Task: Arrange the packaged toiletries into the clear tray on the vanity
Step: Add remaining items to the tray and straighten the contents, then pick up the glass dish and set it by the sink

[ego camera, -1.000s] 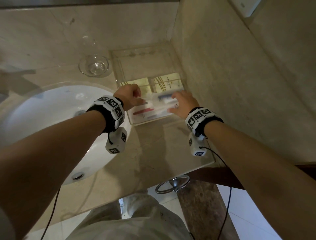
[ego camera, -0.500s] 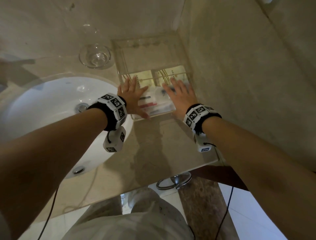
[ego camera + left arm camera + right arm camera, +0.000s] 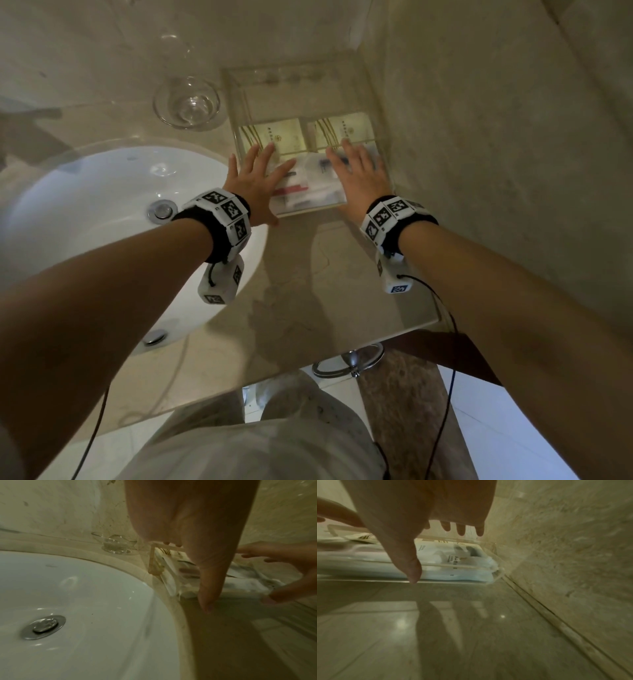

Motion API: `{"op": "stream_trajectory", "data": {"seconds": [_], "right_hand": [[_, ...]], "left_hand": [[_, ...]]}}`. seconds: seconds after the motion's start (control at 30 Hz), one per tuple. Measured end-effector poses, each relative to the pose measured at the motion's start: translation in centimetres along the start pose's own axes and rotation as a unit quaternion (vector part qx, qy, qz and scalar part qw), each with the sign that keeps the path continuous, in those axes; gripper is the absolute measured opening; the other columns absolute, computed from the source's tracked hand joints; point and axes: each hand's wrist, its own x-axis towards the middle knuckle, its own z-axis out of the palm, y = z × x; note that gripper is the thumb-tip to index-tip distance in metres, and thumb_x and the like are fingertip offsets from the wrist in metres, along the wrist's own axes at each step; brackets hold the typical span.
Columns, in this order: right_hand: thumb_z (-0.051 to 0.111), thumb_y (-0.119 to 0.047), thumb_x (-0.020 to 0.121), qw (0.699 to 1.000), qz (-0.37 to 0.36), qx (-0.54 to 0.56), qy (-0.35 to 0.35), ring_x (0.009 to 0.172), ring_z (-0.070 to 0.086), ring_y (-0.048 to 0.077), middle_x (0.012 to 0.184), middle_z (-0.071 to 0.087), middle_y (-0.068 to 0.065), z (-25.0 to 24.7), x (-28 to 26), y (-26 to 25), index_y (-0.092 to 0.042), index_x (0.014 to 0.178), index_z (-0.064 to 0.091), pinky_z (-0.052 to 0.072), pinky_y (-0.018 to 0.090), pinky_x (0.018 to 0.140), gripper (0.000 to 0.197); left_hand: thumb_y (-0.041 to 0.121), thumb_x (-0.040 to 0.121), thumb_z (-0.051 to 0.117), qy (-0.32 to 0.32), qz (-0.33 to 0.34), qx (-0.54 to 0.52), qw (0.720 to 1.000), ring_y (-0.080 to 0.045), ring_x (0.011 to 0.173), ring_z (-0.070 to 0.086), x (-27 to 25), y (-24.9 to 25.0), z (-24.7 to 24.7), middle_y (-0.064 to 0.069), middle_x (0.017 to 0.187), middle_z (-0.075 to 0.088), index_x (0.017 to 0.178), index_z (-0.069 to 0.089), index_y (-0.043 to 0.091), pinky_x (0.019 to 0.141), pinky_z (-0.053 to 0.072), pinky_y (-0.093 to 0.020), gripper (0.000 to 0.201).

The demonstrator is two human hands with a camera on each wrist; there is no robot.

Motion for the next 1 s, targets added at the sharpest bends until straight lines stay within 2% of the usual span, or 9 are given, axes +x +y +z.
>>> {"op": "stream_trajectory", "data": {"seconds": [0.13,0.23,0.37,0.5,0.7,0.8,0.9,0.93,1.0], "right_hand": [[0.064,-0.017,0.084,0.999,0.025,0.03,0.01,0.148,-0.001,0.027,0.16,-0.006,0.004,-0.9,1.3,0.3,-0.023,0.152,-0.001,0.005,0.05,0.118,0.094],[0.061,-0.013,0.086,1.0,0.014,0.017,-0.001,0.149,-0.001,0.023,0.16,-0.003,0.003,-1.4,2.4,0.1,-0.02,0.152,0.002,0.003,0.051,0.118,0.089],[0.053,-0.011,0.091,0.999,-0.006,-0.033,0.028,0.146,0.015,0.021,0.157,0.017,0.005,-1.6,3.6,0.1,-0.015,0.15,0.015,0.008,0.051,0.119,0.07],[0.05,0.002,0.086,0.998,-0.014,-0.022,0.058,0.136,0.031,0.028,0.147,0.033,0.009,-2.1,4.7,0.0,-0.013,0.143,0.032,0.02,0.047,0.114,0.061],[0.045,0.008,0.084,0.993,-0.024,-0.025,0.116,0.123,0.043,0.031,0.137,0.043,0.016,-1.9,5.8,-0.6,-0.004,0.136,0.038,0.034,0.04,0.098,0.054],[0.042,0.009,0.084,0.99,-0.016,-0.002,0.137,0.121,0.044,0.032,0.136,0.044,0.016,-1.9,6.3,-1.1,-0.003,0.132,0.041,0.037,0.039,0.092,0.05],[0.041,0.008,0.084,0.988,0.003,0.006,0.157,0.118,0.048,0.032,0.131,0.049,0.017,-1.5,6.7,-1.5,-0.003,0.128,0.047,0.04,0.039,0.088,0.046],[0.042,0.009,0.081,0.983,0.001,0.001,0.182,0.112,0.053,0.033,0.124,0.054,0.018,-1.2,6.8,-1.6,-0.002,0.122,0.052,0.043,0.04,0.084,0.044],[0.039,0.007,0.07,0.978,-0.005,-0.015,0.21,0.086,0.064,0.03,0.098,0.066,0.016,-1.0,6.8,-2.0,-0.004,0.1,0.065,0.049,0.033,0.066,0.042]], "left_hand": [[0.028,0.075,0.073,0.06,-0.008,-0.019,0.998,-0.034,0.142,0.014,0.7,-0.4,-0.7,-0.008,0.155,0.014,0.149,0.009,0.027,0.118,0.012,-0.049,0.098],[0.024,0.077,0.07,0.066,-0.015,-0.006,0.998,-0.033,0.138,0.019,1.4,-0.8,-1.2,-0.007,0.152,0.018,0.148,0.014,0.027,0.114,0.022,-0.046,0.091],[0.015,0.079,0.065,0.098,-0.024,0.007,0.995,-0.033,0.132,0.028,2.2,-0.8,-1.1,-0.008,0.147,0.025,0.146,0.02,0.023,0.109,0.027,-0.042,0.082],[0.011,0.078,0.063,0.121,-0.038,-0.032,0.991,-0.034,0.126,0.032,3.1,-0.7,-1.2,-0.011,0.141,0.031,0.144,0.027,0.024,0.104,0.031,-0.043,0.076],[-0.004,0.08,0.048,0.164,-0.044,-0.036,0.985,-0.036,0.124,0.034,3.9,-0.3,-1.2,-0.015,0.132,0.038,0.138,0.037,0.027,0.1,0.031,-0.044,0.067],[-0.007,0.08,0.045,0.183,-0.045,-0.033,0.981,-0.039,0.133,0.028,4.5,-0.1,-1.1,-0.02,0.137,0.036,0.132,0.042,0.016,0.105,0.029,-0.047,0.057],[-0.009,0.078,0.044,0.184,-0.044,-0.032,0.981,-0.039,0.13,0.032,4.8,0.1,-1.1,-0.021,0.137,0.037,0.133,0.039,0.01,0.106,0.029,-0.046,0.058],[-0.009,0.078,0.044,0.187,-0.043,-0.022,0.981,-0.039,0.127,0.035,4.9,0.0,-1.1,-0.021,0.135,0.038,0.133,0.037,0.009,0.105,0.03,-0.045,0.059],[-0.009,0.077,0.047,0.189,-0.034,0.008,0.981,-0.039,0.122,0.039,4.9,-0.1,-1.1,-0.02,0.132,0.041,0.132,0.036,0.006,0.102,0.031,-0.045,0.059]]}}
